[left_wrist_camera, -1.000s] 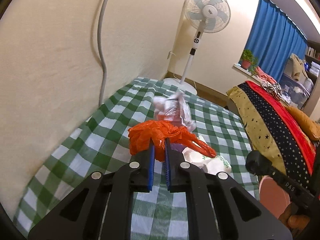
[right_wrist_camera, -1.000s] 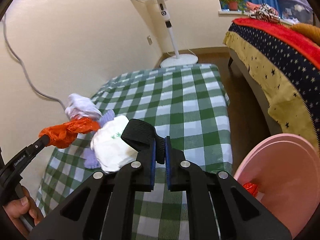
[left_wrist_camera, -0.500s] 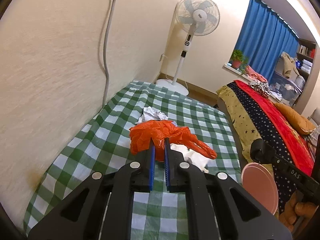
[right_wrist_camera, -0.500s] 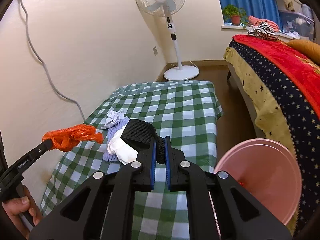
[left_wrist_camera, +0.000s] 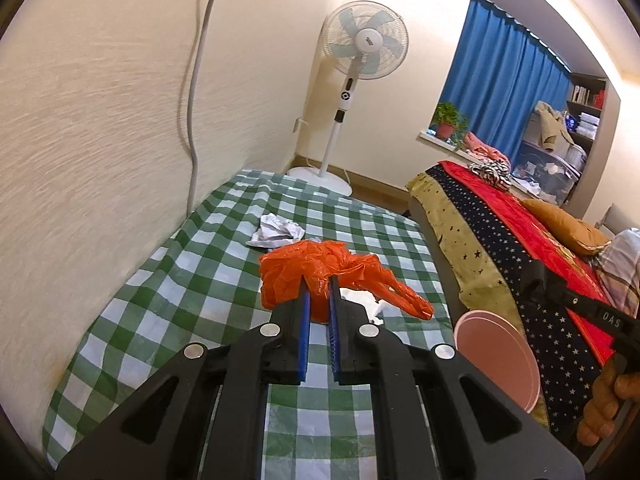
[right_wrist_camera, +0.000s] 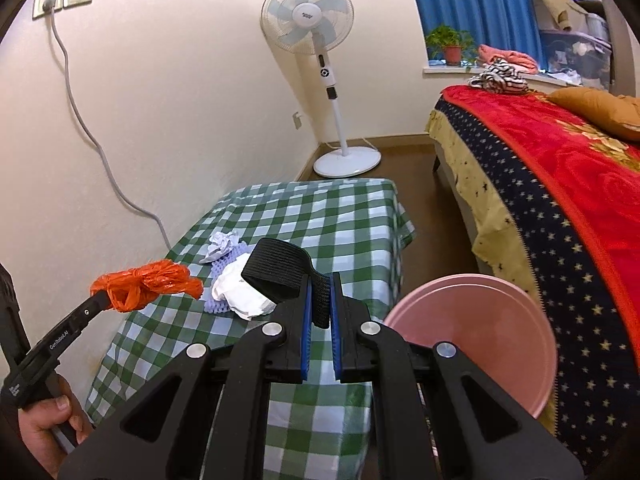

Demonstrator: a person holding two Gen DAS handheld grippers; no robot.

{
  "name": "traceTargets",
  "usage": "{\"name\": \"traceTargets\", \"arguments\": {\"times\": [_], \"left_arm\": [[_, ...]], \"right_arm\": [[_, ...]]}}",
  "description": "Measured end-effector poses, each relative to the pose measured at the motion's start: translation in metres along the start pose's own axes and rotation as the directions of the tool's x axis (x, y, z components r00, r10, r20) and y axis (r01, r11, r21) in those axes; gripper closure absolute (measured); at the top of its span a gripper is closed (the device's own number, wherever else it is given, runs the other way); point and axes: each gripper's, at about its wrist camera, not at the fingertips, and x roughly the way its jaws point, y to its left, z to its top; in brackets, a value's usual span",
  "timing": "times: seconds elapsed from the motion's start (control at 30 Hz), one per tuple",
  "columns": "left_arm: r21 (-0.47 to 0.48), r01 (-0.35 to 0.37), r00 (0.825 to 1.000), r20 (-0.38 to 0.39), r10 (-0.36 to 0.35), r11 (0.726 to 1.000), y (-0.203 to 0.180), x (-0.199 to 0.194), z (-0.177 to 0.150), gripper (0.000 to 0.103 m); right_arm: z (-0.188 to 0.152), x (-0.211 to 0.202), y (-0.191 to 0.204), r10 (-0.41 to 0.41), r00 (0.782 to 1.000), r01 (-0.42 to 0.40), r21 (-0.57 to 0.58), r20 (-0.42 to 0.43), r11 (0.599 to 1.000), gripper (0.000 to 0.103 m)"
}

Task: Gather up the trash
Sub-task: 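Carry the orange bag and black item with both tools over the pink bin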

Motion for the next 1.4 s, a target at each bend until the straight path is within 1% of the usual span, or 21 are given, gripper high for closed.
{"name": "traceTargets", "arguments": {"times": [0.3,0.53,0.77,0.97,1.23,1.4], "left_arm": [[0.042,0.033,0.999,0.009,-0.033,0.999,-0.016,-0.008,-0.007,0.095],[0.072,0.049,0.999,0.015,-0.051,0.996,-0.027,-0.011,-0.010,0.095],[0.102,0.070,0.997,0.012,-0.072,0.992,-0.039,-0.007,-0.016,0.095],[0.138,0.104,0.994,0.004,-0.106,0.985,-0.058,-0.001,-0.022,0.095],[0.181,0.153,0.988,-0.012,-0.153,0.972,-0.083,0.008,-0.030,0.095],[0.199,0.178,0.984,-0.023,-0.177,0.964,-0.096,0.015,-0.034,0.095]], "right_arm": [[0.000,-0.025,-0.020,-0.024,0.999,0.024,0.014,0.026,1.000,0.094],[0.001,-0.035,-0.039,-0.052,0.997,0.049,0.042,0.052,0.998,0.094],[-0.006,-0.036,-0.067,-0.102,0.992,0.095,0.099,0.069,0.991,0.094],[-0.008,-0.039,-0.080,-0.148,0.984,0.136,0.123,0.098,0.983,0.094],[-0.009,-0.034,-0.105,-0.199,0.975,0.183,0.161,0.096,0.970,0.094],[-0.010,-0.033,-0.114,-0.221,0.971,0.204,0.161,0.096,0.966,0.094]]}}
